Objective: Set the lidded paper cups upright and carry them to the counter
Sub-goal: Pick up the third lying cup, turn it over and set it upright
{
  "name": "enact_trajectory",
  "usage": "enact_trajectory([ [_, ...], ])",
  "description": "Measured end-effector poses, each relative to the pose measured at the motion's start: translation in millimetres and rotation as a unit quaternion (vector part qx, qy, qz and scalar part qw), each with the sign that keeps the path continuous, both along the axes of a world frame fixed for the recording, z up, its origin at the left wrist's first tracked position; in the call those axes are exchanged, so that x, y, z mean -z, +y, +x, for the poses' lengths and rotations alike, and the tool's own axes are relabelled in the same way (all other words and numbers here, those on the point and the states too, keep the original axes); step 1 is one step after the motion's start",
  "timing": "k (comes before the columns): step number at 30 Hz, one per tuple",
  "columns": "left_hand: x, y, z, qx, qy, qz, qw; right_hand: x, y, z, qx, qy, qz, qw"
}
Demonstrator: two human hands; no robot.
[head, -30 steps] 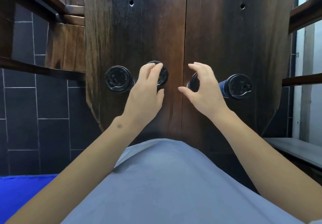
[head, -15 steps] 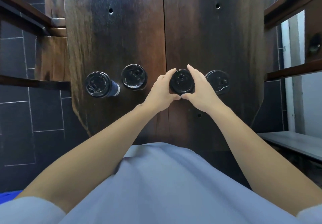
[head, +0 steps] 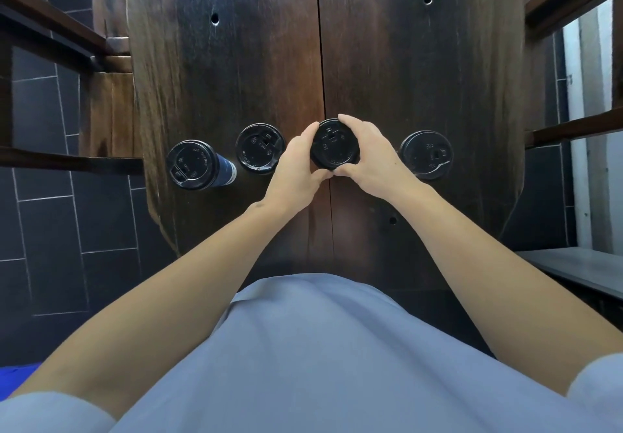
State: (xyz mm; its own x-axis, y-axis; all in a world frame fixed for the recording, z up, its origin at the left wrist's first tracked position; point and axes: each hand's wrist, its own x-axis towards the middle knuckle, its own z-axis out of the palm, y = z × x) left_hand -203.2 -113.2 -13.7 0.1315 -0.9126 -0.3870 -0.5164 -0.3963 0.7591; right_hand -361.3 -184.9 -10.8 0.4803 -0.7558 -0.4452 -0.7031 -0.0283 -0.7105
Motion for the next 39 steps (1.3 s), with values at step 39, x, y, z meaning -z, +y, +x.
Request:
enact_trajectory([
  [39, -2.3, -5.3, -5.0, -0.085, 0.028, 0.058, 0.994, 36.2, -25.3, 77.0, 0.097, 0.182, -0.169, 0.964],
])
